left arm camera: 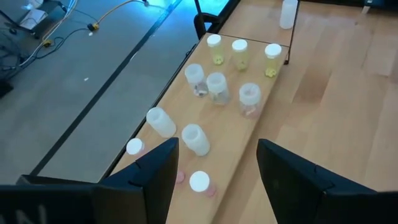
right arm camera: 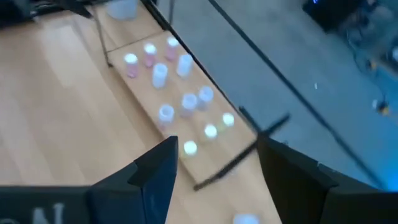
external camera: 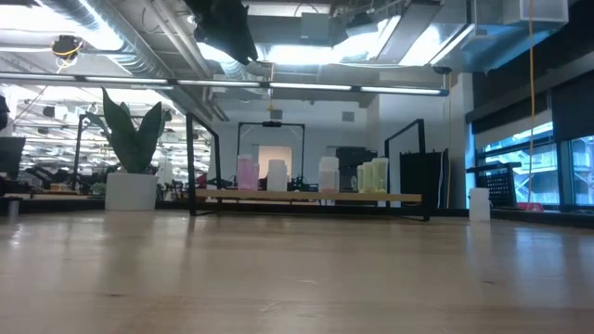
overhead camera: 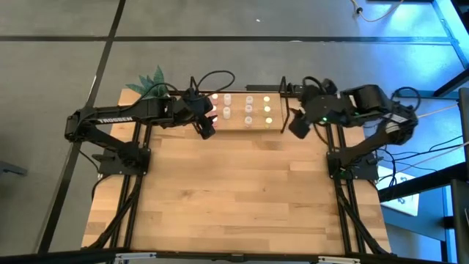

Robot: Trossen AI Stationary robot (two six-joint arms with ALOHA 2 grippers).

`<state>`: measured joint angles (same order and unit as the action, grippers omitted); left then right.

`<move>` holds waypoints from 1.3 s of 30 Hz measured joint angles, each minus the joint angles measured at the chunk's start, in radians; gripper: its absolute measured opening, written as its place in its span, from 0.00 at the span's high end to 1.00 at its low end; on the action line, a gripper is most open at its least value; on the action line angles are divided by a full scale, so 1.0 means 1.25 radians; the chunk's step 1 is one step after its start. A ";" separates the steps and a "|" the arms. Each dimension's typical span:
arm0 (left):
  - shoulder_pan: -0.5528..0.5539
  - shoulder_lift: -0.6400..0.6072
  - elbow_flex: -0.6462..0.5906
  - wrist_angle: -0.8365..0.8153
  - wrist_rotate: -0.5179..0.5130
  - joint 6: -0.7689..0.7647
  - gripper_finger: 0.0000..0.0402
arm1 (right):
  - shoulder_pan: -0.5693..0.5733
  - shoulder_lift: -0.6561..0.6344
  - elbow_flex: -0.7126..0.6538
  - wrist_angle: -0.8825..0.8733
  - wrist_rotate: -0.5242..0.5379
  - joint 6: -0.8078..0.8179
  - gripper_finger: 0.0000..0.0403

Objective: Pick and place medicine bottles onto shelf by color
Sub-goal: Put the white pill bottle on the shelf aligned with the other white pill bottles

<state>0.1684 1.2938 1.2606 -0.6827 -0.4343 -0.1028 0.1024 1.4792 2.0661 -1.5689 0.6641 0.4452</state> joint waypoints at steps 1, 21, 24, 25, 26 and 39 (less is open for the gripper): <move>0.000 0.000 0.000 0.000 0.000 0.000 0.48 | 0.000 -0.029 -0.042 0.003 -0.002 0.037 0.44; 0.000 0.000 0.000 -0.005 0.001 -0.017 0.48 | -0.310 -0.242 -0.444 0.000 -0.334 0.267 0.44; 0.000 0.000 0.000 -0.005 0.001 -0.017 0.48 | -0.383 -0.267 -0.526 0.010 -0.363 0.221 0.44; 0.000 0.000 0.000 -0.005 0.001 -0.017 0.48 | -0.407 -0.273 -0.553 0.024 -0.371 0.202 0.44; 0.000 0.000 0.000 -0.005 0.001 -0.016 0.48 | -0.429 -0.279 -0.581 0.043 -0.384 0.181 0.44; 0.000 0.000 0.000 -0.005 0.001 -0.015 0.48 | -0.652 -0.260 -0.849 0.275 -0.445 0.011 0.44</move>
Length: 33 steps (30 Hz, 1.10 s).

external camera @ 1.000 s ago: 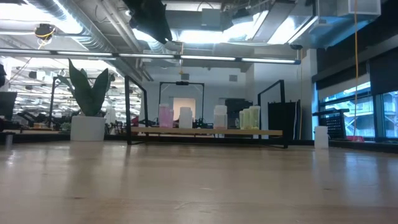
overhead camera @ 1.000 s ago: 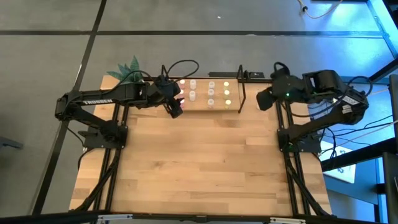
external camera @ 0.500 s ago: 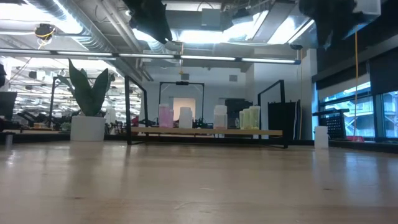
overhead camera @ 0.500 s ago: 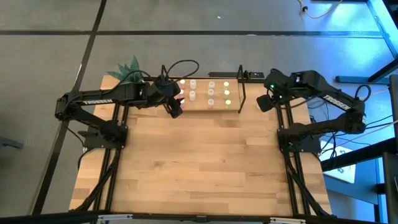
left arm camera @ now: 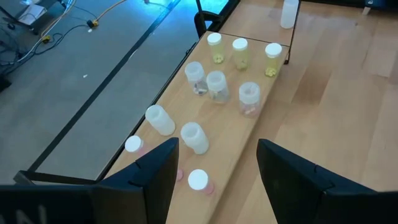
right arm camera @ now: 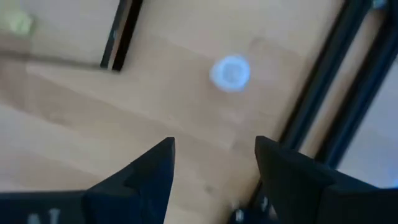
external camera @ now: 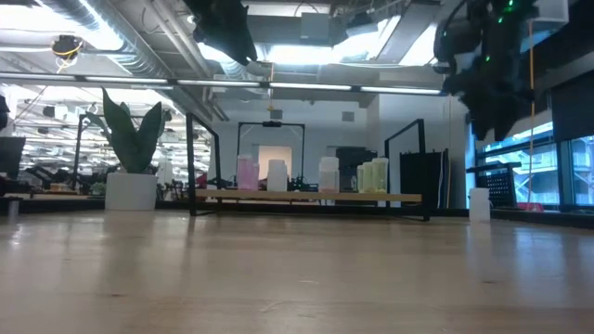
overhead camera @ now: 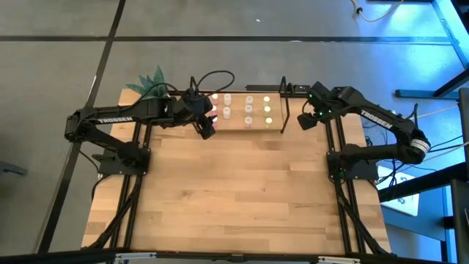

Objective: Pick and place medicine bottles onto shelf by color
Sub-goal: Put the white pill bottle on the shelf aligned with the other white pill bottles

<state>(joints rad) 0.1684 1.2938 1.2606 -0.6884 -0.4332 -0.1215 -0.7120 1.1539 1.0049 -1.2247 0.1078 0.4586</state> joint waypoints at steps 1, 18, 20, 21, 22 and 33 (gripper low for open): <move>0.000 0.000 0.000 0.000 0.000 0.000 0.48 | -0.016 0.004 -0.011 0.025 -0.001 -0.018 0.44; 0.001 0.000 0.000 0.000 0.000 -0.002 0.48 | -0.143 0.174 -0.091 0.230 -0.025 -0.139 0.44; 0.001 0.000 0.000 0.000 0.000 -0.002 0.48 | -0.145 0.196 -0.091 0.229 -0.023 -0.142 0.44; 0.001 0.000 0.000 0.000 0.000 -0.002 0.48 | -0.145 0.208 -0.091 0.229 -0.021 -0.143 0.44; 0.001 0.000 0.000 0.000 0.000 -0.002 0.48 | -0.146 0.217 -0.091 0.229 -0.020 -0.144 0.44; 0.001 0.000 0.000 0.000 0.000 0.000 0.48 | -0.146 0.284 -0.091 0.265 -0.017 -0.182 0.44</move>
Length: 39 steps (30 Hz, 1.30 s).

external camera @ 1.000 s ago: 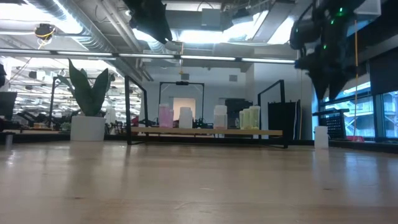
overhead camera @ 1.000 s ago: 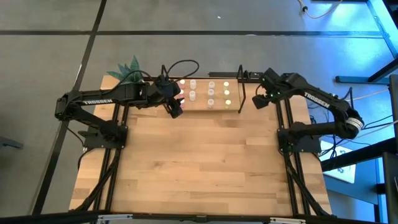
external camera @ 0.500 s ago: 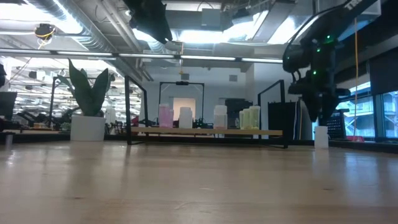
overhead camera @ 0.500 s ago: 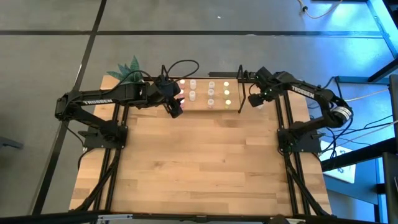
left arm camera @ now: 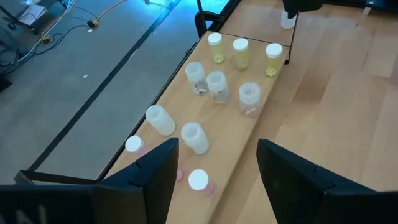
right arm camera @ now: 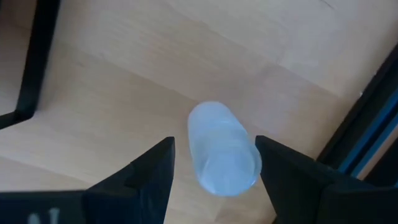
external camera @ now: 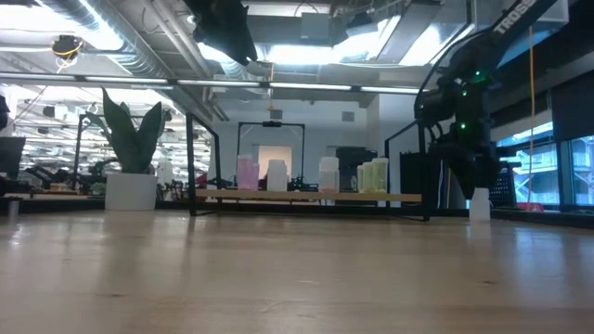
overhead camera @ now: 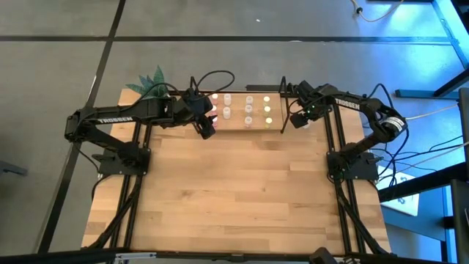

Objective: Pick and place medicine bottles onto shelf by color
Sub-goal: Put the white pill bottle on the shelf aligned with the other white pill bottles

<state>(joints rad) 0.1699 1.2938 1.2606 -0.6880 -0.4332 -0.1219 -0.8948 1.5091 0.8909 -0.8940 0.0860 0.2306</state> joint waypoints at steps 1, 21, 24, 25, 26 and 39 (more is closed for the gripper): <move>0.000 0.000 0.000 0.000 0.000 0.000 0.48 | 0.000 0.001 0.000 0.001 0.000 -0.003 0.44; 0.000 0.000 0.000 0.000 0.000 0.000 0.48 | 0.000 0.001 0.000 0.014 -0.001 0.024 0.44; 0.000 0.000 0.000 0.000 0.000 0.000 0.48 | 0.000 0.001 0.000 0.018 -0.001 0.019 0.44; 0.000 0.000 0.000 0.000 0.000 0.000 0.48 | 0.000 0.001 0.000 0.021 -0.001 0.025 0.44; 0.000 0.000 0.000 0.000 0.000 0.000 0.48 | 0.000 0.001 0.000 0.028 -0.001 0.035 0.44; 0.000 0.000 0.000 0.000 0.000 0.000 0.48 | 0.000 0.001 0.000 0.013 -0.001 0.060 0.44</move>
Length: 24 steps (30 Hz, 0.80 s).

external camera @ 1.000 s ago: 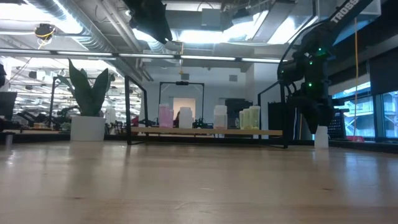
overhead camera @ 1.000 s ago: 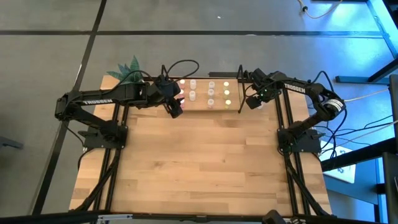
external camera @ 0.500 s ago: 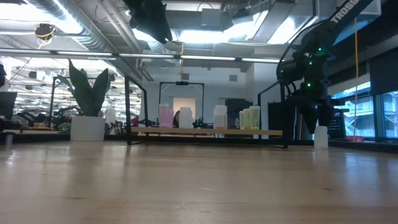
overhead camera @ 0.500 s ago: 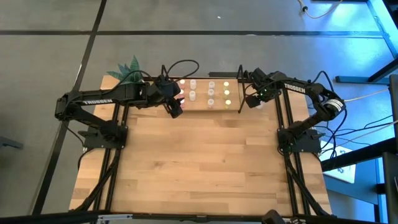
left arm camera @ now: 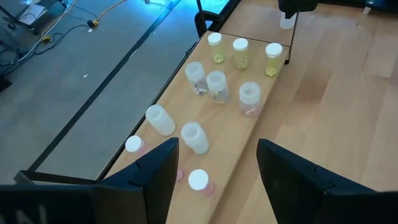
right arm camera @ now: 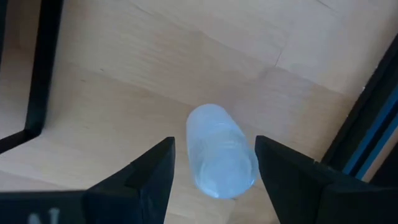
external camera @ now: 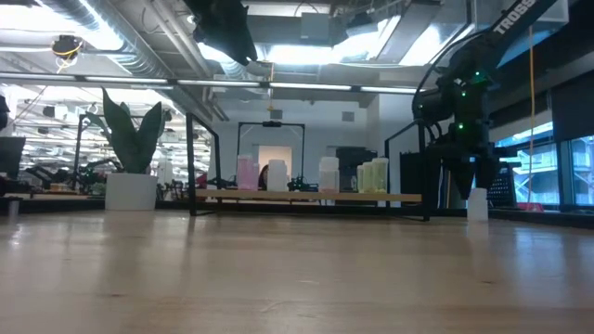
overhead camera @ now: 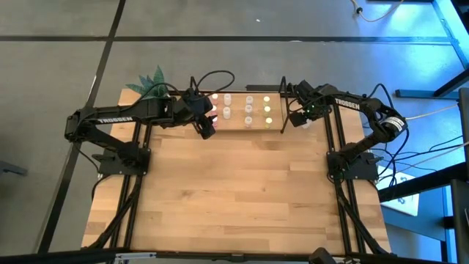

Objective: Pick and place medicine bottles onto shelf by color
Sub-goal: Put the white pill bottle on the shelf aligned with the other white pill bottles

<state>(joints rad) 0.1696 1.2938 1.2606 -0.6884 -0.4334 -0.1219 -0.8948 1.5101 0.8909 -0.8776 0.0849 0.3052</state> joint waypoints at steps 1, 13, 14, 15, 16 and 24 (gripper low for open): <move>0.000 0.000 0.000 0.000 0.000 0.000 0.48 | 0.000 0.000 0.000 -0.001 0.000 -0.002 0.44; 0.000 0.000 0.000 0.000 0.000 0.000 0.48 | 0.000 0.000 0.000 -0.007 0.000 -0.013 0.60; 0.000 0.000 0.000 0.000 0.000 0.000 0.48 | 0.000 0.000 0.000 -0.008 0.000 -0.005 0.63; 0.000 0.000 0.000 0.000 0.000 0.000 0.48 | 0.000 0.000 0.000 -0.009 0.000 0.001 0.65; 0.000 0.000 0.000 0.000 0.000 0.000 0.48 | 0.000 0.000 0.000 -0.010 0.000 0.000 0.65; 0.000 0.000 0.000 0.000 0.000 0.000 0.48 | 0.009 -0.008 0.000 -0.060 0.000 -0.001 0.64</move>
<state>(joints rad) 0.1692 1.2938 1.2606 -0.6884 -0.4332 -0.1218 -0.8839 1.4997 0.8913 -0.9528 0.0853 0.3042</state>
